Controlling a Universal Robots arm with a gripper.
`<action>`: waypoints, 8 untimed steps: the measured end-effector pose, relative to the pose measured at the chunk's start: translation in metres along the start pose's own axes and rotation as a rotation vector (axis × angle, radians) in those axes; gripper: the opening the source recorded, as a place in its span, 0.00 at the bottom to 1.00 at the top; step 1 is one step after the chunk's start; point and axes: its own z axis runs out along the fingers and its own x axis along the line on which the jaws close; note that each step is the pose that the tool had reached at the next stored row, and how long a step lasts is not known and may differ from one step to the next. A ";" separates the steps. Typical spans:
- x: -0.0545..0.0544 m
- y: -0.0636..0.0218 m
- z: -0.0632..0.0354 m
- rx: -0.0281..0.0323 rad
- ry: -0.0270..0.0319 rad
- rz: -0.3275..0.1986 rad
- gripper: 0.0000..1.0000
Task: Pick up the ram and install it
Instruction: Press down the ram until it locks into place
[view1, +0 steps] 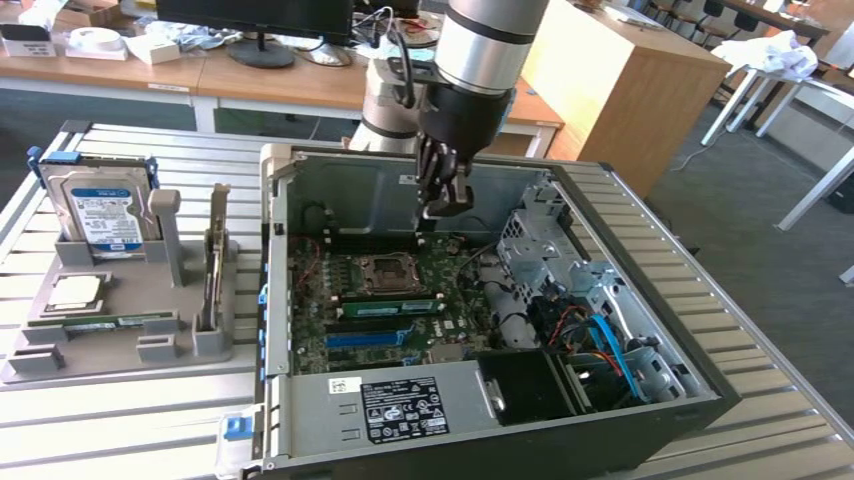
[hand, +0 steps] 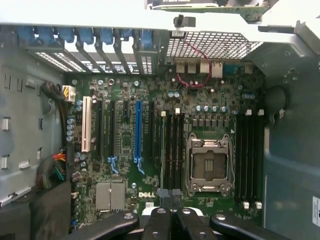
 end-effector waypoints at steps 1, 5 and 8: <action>0.000 -0.0011 0.0000 0.0000 0.0001 0.000 0.10; 0.000 -0.0023 0.0000 0.0000 -0.0001 0.000 0.10; 0.000 -0.0024 0.0000 0.0000 0.0000 0.000 0.10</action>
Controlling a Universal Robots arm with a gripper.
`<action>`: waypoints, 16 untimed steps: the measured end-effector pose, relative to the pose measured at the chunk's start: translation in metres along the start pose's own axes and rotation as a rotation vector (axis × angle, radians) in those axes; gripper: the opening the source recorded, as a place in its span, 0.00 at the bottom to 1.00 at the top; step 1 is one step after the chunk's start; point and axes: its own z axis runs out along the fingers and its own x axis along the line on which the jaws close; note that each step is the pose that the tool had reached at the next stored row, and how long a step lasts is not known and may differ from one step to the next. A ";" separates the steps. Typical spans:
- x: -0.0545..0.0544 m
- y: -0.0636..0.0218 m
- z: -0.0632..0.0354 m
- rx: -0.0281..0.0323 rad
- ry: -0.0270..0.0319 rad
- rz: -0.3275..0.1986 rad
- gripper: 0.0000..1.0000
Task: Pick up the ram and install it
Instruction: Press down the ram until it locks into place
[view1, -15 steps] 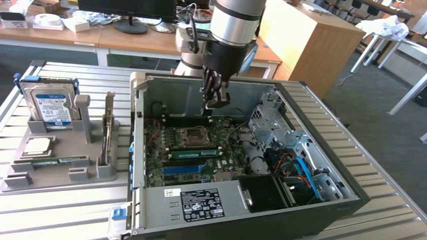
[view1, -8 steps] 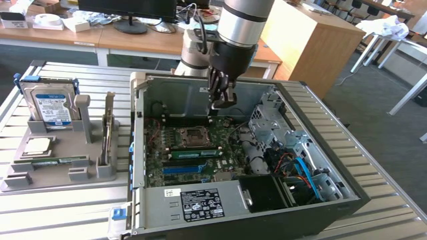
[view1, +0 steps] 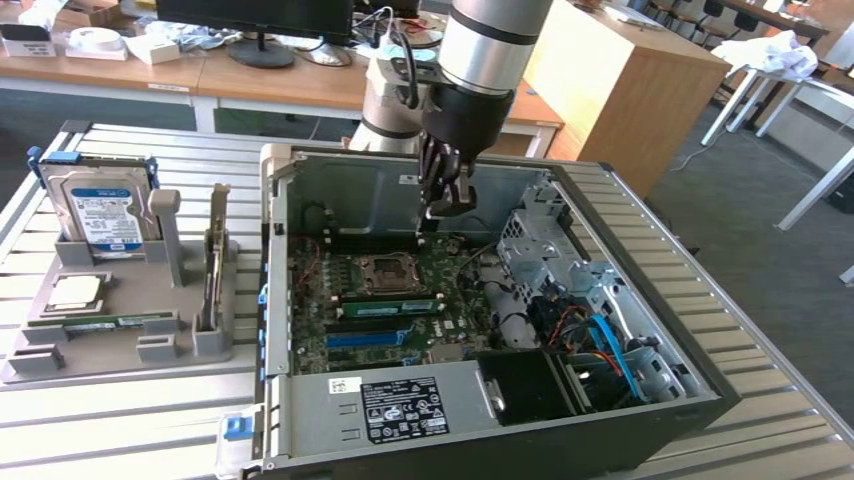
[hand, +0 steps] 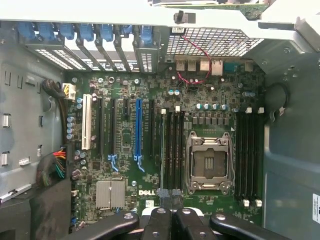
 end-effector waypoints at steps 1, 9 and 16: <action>0.000 0.0000 0.0000 -0.0001 0.0000 0.000 0.10; 0.000 -0.0013 0.0000 -0.0001 0.0000 0.000 0.10; 0.000 -0.0013 0.0000 0.0000 0.0000 0.000 0.10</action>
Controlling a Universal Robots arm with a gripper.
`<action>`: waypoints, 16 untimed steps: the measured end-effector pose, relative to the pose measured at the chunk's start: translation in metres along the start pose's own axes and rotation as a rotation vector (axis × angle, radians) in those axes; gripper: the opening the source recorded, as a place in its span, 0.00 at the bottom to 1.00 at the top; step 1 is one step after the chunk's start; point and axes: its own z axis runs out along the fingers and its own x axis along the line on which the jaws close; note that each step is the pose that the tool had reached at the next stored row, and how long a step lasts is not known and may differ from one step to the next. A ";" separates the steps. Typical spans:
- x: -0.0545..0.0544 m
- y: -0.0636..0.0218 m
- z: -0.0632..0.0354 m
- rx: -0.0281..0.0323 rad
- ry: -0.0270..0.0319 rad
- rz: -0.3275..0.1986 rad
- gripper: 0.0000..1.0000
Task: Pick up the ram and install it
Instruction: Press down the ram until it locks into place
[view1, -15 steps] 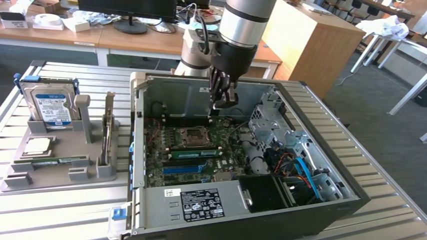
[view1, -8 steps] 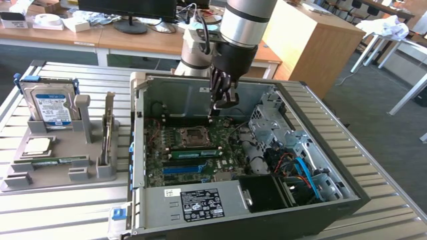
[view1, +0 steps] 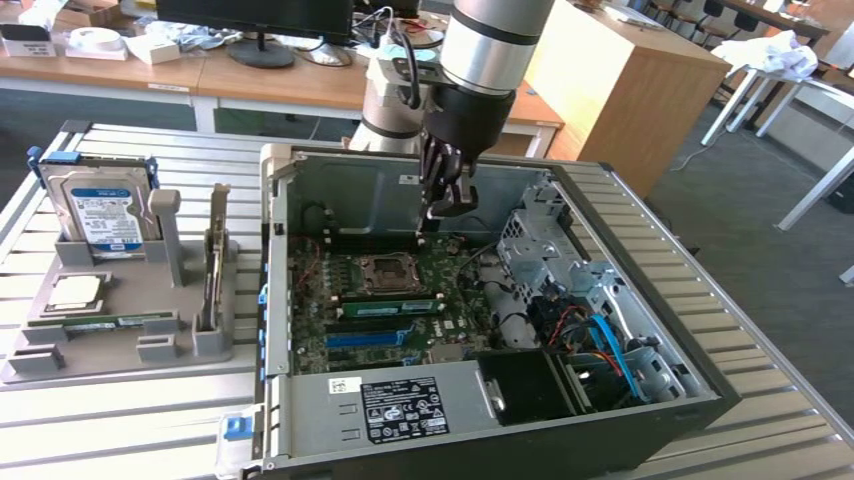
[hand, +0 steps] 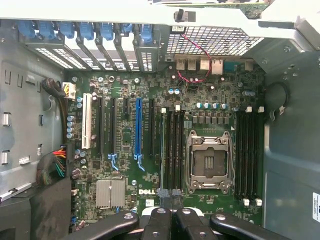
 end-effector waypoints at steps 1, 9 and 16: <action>0.000 0.0000 0.0000 0.0000 0.0000 0.000 0.10; 0.000 0.0000 0.0003 0.0019 -0.0017 0.069 0.10; 0.000 0.0000 0.0010 0.0055 -0.0049 0.196 0.10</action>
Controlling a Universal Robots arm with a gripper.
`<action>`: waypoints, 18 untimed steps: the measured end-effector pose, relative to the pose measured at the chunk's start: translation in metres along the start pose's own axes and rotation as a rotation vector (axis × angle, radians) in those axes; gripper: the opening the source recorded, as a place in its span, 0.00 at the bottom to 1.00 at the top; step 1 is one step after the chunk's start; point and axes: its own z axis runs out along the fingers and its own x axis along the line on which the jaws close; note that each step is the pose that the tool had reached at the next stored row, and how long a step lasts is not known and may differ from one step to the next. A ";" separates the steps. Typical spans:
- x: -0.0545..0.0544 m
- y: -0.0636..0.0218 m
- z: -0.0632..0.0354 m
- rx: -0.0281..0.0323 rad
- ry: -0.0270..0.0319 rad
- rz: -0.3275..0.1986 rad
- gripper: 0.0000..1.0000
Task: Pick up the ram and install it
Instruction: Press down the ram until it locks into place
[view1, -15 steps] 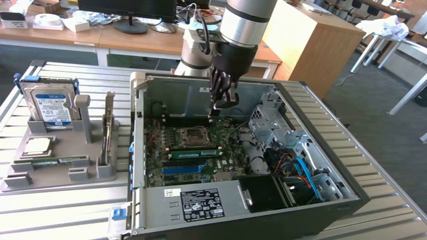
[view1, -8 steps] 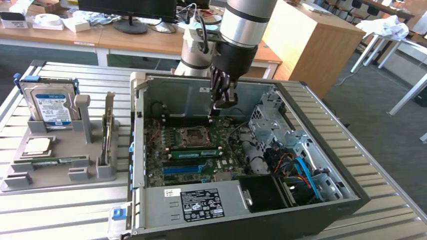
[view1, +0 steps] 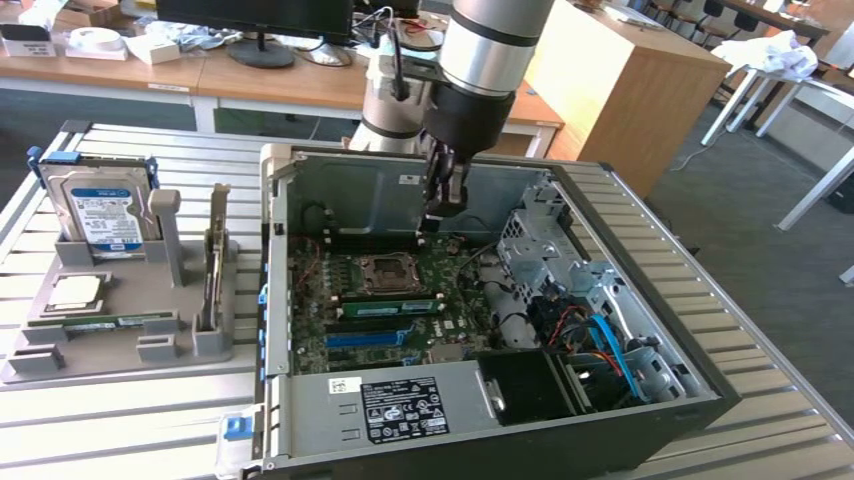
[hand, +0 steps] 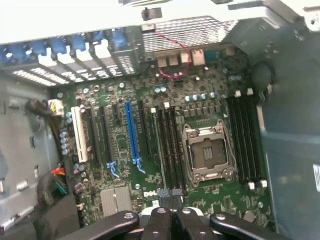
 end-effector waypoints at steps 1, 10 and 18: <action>0.000 0.0000 0.0001 0.0005 -0.0005 0.017 0.10; 0.000 0.0000 0.0008 0.0045 -0.0041 0.161 0.10; 0.000 0.0000 0.0012 0.0082 -0.0073 0.292 0.10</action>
